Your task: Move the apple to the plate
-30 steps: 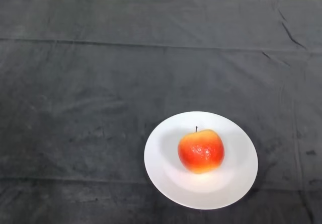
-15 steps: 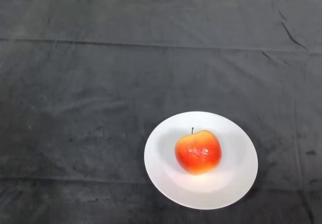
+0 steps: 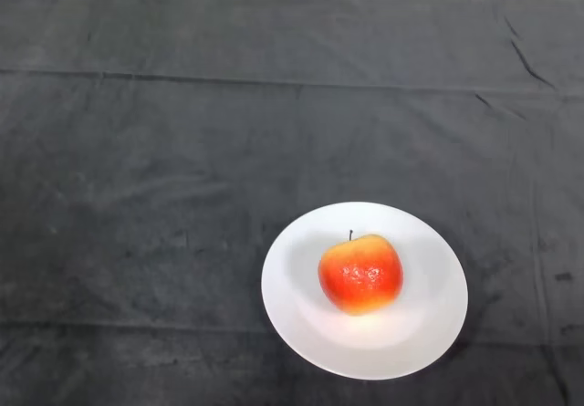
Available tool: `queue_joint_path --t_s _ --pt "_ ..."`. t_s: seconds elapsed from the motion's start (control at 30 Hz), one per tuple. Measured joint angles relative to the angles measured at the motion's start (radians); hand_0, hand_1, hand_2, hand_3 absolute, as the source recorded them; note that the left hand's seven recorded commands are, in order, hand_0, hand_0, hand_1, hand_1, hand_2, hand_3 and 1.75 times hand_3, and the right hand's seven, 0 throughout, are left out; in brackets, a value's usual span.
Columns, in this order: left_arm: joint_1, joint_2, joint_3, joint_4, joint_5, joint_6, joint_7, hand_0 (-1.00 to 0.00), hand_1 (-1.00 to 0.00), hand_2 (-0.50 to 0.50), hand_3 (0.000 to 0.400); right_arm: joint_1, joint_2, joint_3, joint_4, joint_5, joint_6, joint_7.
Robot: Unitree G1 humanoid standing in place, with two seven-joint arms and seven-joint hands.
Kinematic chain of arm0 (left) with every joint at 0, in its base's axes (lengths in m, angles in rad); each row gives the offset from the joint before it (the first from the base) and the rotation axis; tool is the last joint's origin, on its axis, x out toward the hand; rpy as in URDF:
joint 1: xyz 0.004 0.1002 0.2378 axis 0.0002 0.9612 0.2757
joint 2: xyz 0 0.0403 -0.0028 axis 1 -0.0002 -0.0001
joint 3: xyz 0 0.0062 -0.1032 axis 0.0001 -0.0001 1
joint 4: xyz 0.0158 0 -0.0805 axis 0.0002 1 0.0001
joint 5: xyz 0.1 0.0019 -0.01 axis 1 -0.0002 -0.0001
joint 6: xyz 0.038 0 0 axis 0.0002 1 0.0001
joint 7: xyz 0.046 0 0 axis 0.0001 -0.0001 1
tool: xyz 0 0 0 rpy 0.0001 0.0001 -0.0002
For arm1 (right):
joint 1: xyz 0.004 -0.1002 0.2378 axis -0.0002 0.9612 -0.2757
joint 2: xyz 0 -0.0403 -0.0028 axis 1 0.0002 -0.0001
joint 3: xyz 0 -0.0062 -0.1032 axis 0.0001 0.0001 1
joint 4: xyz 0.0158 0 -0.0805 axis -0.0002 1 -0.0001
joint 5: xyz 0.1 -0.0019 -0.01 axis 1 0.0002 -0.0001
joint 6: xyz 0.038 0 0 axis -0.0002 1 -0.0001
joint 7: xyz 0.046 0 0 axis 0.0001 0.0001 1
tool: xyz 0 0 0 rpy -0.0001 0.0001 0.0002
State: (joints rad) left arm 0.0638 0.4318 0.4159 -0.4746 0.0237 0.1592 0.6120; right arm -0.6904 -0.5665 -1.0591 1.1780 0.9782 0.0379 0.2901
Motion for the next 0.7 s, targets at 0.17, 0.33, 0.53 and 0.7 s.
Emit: queue_joint_path --t_s 0.17,0.33,0.53,0.7 --pt "0.000 0.000 0.000 0.000 0.000 0.000 -0.008 0.00 0.00 0.00 0.000 0.000 0.000 0.0000 0.000 0.0000 0.000 0.0000" --pt "0.000 0.000 0.000 0.000 0.000 -0.004 -0.009 0.00 0.00 0.00 0.000 0.000 0.000 0.0000 0.000 0.0000 0.000 0.0000" --pt "0.000 -0.001 0.000 0.000 0.000 -0.017 -0.009 0.00 0.00 0.00 0.000 0.000 0.000 0.0000 0.000 0.0000 0.000 0.0000" --pt "0.000 -0.001 0.000 0.000 0.000 -0.017 -0.009 0.00 0.00 0.00 0.000 0.000 0.000 0.0000 0.000 0.0000 0.000 0.0000"
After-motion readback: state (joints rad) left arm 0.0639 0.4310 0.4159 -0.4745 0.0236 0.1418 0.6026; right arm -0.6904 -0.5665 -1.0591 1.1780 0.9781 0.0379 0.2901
